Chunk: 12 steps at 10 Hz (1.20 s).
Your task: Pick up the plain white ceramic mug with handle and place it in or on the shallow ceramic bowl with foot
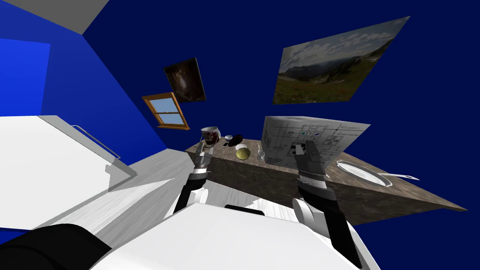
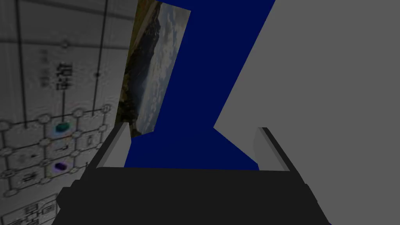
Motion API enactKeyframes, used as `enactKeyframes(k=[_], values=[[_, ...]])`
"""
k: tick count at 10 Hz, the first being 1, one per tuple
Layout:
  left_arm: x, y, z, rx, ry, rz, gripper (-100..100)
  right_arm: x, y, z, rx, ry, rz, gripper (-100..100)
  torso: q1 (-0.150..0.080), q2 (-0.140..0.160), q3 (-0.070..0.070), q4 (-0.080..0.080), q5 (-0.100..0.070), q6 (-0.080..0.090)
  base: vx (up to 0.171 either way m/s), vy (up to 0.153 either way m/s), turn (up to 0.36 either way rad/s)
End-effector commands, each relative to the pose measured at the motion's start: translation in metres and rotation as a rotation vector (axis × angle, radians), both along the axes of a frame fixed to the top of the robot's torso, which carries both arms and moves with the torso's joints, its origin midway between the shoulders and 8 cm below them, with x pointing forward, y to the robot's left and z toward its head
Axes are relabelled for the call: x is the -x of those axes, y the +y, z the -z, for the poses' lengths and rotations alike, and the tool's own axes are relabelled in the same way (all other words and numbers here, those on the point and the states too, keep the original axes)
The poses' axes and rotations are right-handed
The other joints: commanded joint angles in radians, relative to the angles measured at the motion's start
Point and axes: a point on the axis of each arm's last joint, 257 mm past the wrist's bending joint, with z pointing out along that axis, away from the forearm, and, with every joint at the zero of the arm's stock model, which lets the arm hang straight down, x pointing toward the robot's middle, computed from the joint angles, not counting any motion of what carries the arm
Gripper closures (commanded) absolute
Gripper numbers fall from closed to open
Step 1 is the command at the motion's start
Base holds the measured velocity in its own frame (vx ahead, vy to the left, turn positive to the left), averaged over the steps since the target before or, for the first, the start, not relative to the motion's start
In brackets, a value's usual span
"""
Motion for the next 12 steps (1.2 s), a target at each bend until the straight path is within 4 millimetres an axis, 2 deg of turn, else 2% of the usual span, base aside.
enactKeyframes(k=[1, 6, 12], values=[[0.0, 0.0, 0.0, 0.0, 0.0, 0.0, 0, -0.004, 0.002, 0.006, 0.066, 0.028, 0.016, -100, 0.0, 0.0, 0.0, 0.0, 0.0, 0.0, -0.007, 0.02, 0.01], [0.0, 0.0, 0.0, 0.0, 0.0, 0.0, 0, -0.018, -0.002, 0.039, 0.294, 0.141, 0.115, -100, 0.003, 0.002, 0.001, 0.0, 0.001, 0.0, -0.023, 0.055, 0.013], [0.0, 0.0, 0.0, 0.0, 0.0, 0.0, 0, -0.035, -0.027, 0.107, 0.688, 0.331, 0.292, -100, 0.006, 0.002, 0.001, 0.0, 0.001, 0.0, -0.024, 0.086, 0.032]])
